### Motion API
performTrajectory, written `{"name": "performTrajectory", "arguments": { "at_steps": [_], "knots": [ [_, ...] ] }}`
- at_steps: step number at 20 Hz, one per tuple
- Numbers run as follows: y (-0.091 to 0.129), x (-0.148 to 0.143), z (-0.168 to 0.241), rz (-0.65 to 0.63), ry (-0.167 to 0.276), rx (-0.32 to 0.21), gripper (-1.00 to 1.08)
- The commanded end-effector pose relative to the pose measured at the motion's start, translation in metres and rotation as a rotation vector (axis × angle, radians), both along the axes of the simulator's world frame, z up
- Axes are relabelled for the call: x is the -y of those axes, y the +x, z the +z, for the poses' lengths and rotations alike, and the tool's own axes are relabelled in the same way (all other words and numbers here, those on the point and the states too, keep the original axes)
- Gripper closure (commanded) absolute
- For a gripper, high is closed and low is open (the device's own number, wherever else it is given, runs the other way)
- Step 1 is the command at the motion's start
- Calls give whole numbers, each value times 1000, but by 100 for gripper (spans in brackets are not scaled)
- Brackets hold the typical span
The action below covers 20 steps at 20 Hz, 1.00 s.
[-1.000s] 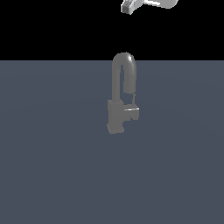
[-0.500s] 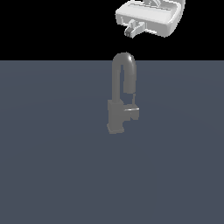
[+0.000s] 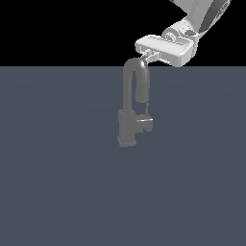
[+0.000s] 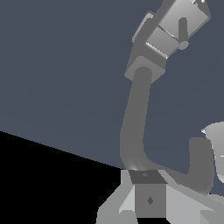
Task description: Turn on the faucet by rotating a designated handle.
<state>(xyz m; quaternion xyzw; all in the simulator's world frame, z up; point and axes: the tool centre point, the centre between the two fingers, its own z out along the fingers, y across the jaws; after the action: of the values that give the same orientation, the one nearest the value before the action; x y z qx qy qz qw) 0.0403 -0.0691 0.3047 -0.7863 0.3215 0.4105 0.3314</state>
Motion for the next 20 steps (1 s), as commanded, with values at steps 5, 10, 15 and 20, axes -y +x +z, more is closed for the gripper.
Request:
{"name": "performTrajectory", "arguments": {
  "at_steps": [5,10,15,20],
  "knots": [
    [16,8,-45,-96,98,-127,108],
    [23,12,-81,-169,171,-223,108],
    [27,13,-115,-239,238,-314,108],
    [28,11,-145,-298,294,-391,108]
  ]
}}
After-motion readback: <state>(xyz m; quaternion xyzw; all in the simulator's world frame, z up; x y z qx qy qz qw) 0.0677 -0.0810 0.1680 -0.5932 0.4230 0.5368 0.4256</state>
